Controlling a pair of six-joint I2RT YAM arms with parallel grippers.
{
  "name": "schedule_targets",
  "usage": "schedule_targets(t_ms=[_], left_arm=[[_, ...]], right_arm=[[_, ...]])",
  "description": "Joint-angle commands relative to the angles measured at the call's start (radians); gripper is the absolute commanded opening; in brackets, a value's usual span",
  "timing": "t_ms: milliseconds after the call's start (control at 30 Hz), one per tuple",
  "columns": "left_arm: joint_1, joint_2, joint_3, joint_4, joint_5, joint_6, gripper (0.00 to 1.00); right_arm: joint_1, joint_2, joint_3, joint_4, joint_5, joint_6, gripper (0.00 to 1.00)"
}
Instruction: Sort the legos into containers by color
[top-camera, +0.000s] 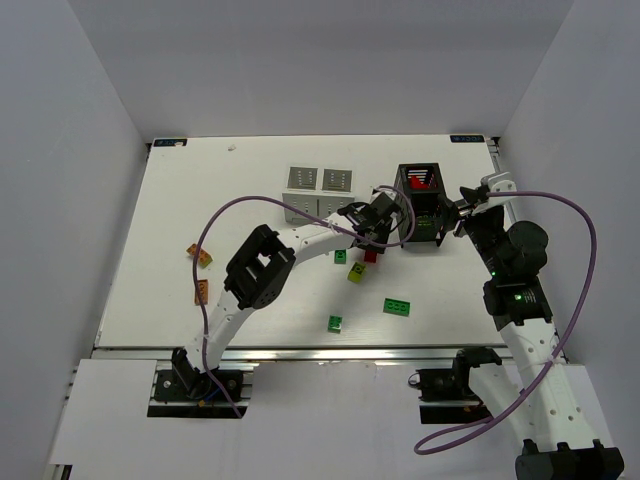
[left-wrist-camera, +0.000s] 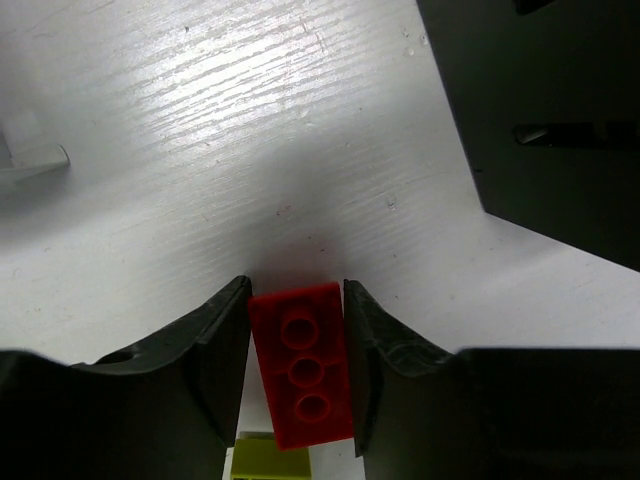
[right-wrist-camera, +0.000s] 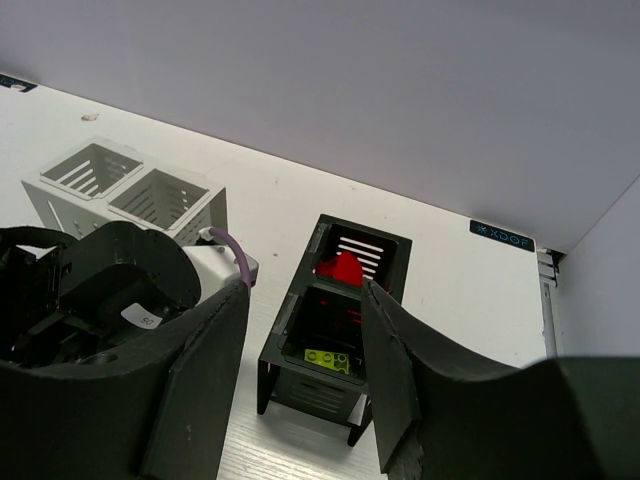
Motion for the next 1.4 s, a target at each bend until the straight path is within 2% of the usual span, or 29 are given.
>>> schedule_targets(t_ms=[0, 167, 267, 333, 533, 633, 700, 767, 800, 967, 1100, 1200, 1367], left_arm=[[-0.006, -0.018, 0.043, -0.014, 0.012, 0.010, 0.47], [-0.006, -0.055, 0.039, 0.011, 0.040, 0.028, 0.19], [-0.006, -0.101, 0.013, 0.037, 0.053, 0.043, 0.11], [-0.006, -0.152, -0.021, 0.072, 0.058, 0.059, 0.09], [-0.004, -0.271, -0.096, 0.172, 0.069, 0.105, 0.05], [-0.004, -0.327, -0.124, 0.221, 0.069, 0.132, 0.03], [-0.004, -0.354, -0.126, 0.253, 0.070, 0.149, 0.03], [-0.004, -0.365, -0.119, 0.271, 0.070, 0.190, 0.03], [-0.004, -0.368, -0.110, 0.291, 0.070, 0.209, 0.03], [-0.004, -0.361, -0.089, 0.386, 0.069, 0.335, 0.03], [-0.004, -0.330, -0.080, 0.529, 0.099, 0.436, 0.06], [-0.001, -0.279, -0.017, 0.581, 0.110, 0.520, 0.07], [0.017, -0.186, 0.094, 0.640, 0.181, 0.534, 0.07]], right_arm=[[0.006, -0.008, -0.001, 0.053, 0.015, -0.012, 0.54], [0.004, -0.008, -0.001, 0.053, 0.016, -0.013, 0.54], [0.004, -0.010, -0.001, 0.053, 0.018, -0.013, 0.54], [0.004, -0.011, -0.001, 0.053, 0.019, -0.013, 0.54], [0.006, -0.026, -0.001, 0.059, 0.045, -0.008, 0.54], [0.006, -0.040, -0.005, 0.063, 0.055, -0.002, 0.45], [0.006, -0.045, -0.006, 0.065, 0.064, 0.001, 0.22], [0.004, -0.053, -0.009, 0.071, 0.076, 0.004, 0.05], [0.004, -0.060, -0.012, 0.077, 0.085, 0.005, 0.00], [0.006, -0.086, -0.021, 0.089, 0.102, 0.005, 0.00], [0.006, -0.097, -0.024, 0.093, 0.107, 0.005, 0.00], [0.004, -0.102, -0.024, 0.096, 0.111, 0.005, 0.00], [0.004, -0.111, -0.026, 0.102, 0.127, 0.005, 0.00]])
